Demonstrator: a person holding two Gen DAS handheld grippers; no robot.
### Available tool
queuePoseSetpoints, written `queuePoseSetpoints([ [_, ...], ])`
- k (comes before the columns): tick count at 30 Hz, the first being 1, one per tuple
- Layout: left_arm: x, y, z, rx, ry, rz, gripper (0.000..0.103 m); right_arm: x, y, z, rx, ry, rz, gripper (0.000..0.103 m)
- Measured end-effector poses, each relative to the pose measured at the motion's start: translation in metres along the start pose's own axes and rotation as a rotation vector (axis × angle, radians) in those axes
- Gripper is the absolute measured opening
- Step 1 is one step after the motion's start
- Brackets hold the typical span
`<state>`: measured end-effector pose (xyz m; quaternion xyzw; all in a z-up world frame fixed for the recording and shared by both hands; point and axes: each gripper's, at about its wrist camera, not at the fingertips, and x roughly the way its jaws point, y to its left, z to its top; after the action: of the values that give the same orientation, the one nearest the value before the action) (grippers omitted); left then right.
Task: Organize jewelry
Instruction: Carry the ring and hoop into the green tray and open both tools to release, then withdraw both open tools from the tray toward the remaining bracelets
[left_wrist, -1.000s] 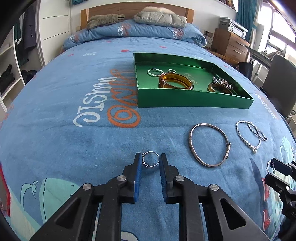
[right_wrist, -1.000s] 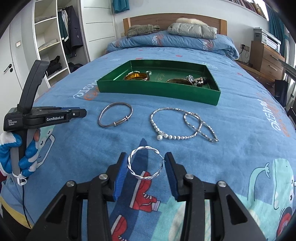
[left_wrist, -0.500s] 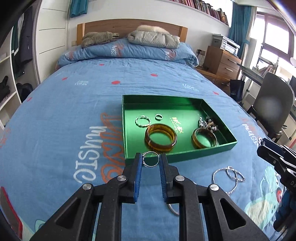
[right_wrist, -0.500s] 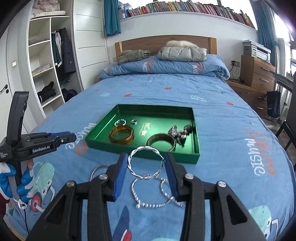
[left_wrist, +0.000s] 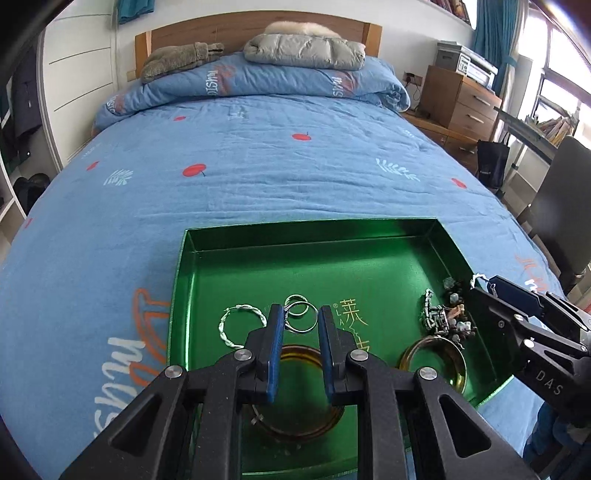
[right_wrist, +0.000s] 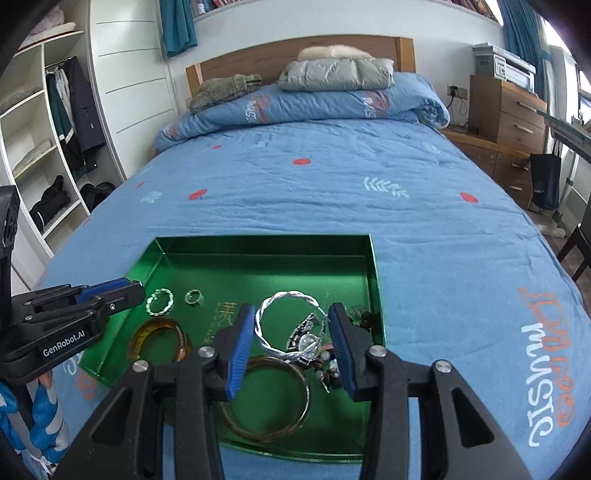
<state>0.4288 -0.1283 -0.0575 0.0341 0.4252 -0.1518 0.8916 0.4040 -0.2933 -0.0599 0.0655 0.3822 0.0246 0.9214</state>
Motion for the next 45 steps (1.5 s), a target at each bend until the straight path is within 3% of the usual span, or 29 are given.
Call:
queuePoseSetpoints([
  [5,0.04,-0.014,0.004,0.017,0.075,0.054,0.018,0.037,-0.01,-0.007,-0.004,0.118,-0.039,0.039],
  [12,0.061,-0.013,-0.002,0.015,0.117,0.106,0.02,0.042,-0.018,-0.007,-0.003,0.145,-0.037,0.04],
  [14,0.059,-0.011,-0.002,0.015,0.116,0.099,0.027,0.038,-0.019,-0.006,0.007,0.142,-0.021,0.041],
  [15,0.054,-0.011,-0.001,0.02,0.101,0.101,0.036,0.034,-0.02,-0.006,0.014,0.132,-0.016,0.043],
  [16,0.048,-0.011,-0.001,0.024,0.081,0.106,0.047,0.026,-0.021,-0.007,0.023,0.117,-0.006,0.046],
  [18,0.032,-0.008,-0.001,0.019,0.043,0.1,0.059,0.014,-0.022,-0.005,0.031,0.089,0.014,0.053],
  [23,-0.022,-0.001,-0.005,0.028,-0.04,0.106,0.062,-0.034,-0.02,-0.006,0.027,0.014,0.028,0.054],
  [25,-0.046,0.0,-0.012,0.028,-0.066,0.119,0.069,-0.056,-0.017,-0.01,0.026,-0.016,0.037,0.054],
  [31,-0.117,0.001,-0.051,0.008,-0.121,0.104,0.074,-0.12,0.005,-0.038,-0.036,-0.075,0.05,0.055],
  [45,-0.255,-0.008,-0.155,0.006,-0.255,0.201,0.087,-0.247,0.047,-0.126,-0.072,-0.145,0.077,0.057],
])
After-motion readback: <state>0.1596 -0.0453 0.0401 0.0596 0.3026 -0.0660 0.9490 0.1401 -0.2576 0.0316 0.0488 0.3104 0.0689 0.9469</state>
